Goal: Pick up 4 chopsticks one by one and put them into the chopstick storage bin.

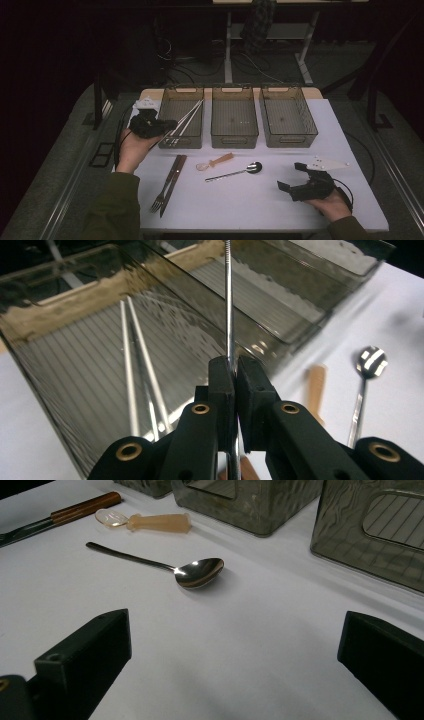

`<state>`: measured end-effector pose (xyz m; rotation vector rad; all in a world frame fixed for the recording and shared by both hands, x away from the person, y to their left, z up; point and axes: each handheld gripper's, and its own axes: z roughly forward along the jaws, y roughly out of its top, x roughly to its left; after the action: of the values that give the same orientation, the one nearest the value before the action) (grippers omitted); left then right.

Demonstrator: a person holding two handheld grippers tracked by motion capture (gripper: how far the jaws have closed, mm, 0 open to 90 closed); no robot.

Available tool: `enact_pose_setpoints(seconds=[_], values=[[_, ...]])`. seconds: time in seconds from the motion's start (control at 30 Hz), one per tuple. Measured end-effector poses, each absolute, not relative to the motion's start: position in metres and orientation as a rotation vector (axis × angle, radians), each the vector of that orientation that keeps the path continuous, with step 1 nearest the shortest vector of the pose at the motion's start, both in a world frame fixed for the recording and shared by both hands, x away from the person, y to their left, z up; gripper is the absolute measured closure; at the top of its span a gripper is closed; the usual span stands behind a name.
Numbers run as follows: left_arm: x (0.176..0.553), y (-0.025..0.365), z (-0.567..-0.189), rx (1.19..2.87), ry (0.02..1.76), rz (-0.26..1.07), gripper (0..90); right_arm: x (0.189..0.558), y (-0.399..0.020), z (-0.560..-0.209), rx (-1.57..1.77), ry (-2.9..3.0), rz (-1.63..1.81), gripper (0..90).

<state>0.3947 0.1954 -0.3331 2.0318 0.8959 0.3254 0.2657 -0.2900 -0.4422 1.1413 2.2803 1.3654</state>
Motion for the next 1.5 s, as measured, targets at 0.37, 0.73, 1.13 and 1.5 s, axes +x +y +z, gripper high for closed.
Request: enact_pose_setpoints(seconds=[0.37,0.73,1.13,1.5], values=[[0.436,0.191,-0.327,2.005,0.941,0.347,85.0,0.265,-0.289,-0.442,1.140,2.282,1.372,0.4],[0.466,0.177,-0.341,2.001,0.981,0.377,84.9,0.265,-0.289,-0.442,1.130,2.285,1.383,0.4],[0.482,0.177,-0.375,2.006,1.094,0.346,84.8,0.264,-0.289,-0.441,1.114,2.289,1.388,0.4],[0.483,0.184,-0.377,2.003,1.176,0.372,84.3,0.263,-0.288,-0.440,1.102,2.289,1.390,0.4]])
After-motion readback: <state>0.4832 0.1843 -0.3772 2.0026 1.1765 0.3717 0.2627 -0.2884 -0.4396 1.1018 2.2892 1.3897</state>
